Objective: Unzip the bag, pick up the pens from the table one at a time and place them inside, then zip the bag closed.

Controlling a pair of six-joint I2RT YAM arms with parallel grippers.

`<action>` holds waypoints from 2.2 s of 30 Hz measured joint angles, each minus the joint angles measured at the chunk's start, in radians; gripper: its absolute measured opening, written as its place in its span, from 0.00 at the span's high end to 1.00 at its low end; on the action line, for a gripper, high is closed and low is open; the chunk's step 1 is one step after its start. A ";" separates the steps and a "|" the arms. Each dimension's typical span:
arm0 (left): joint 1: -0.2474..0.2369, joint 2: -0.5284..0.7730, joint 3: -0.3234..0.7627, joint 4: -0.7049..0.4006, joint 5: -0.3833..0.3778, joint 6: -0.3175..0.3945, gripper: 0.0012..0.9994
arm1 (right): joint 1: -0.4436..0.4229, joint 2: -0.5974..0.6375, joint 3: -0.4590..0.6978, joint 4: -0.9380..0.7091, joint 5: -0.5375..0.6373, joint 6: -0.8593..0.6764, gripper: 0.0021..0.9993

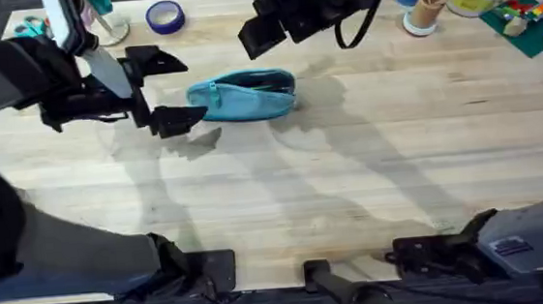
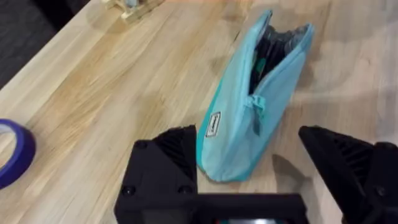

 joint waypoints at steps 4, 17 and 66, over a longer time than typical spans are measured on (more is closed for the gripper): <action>0.016 -0.051 0.000 -0.060 -0.060 0.073 0.01 | 0.000 0.000 0.000 0.000 0.000 0.000 0.00; 0.108 -0.065 0.000 -0.071 -0.100 0.282 0.01 | 0.032 0.000 0.000 -0.034 -0.092 0.121 0.00; 0.152 -0.065 0.000 -0.075 -0.103 0.340 0.01 | 0.347 0.098 -0.330 0.584 0.094 0.591 0.00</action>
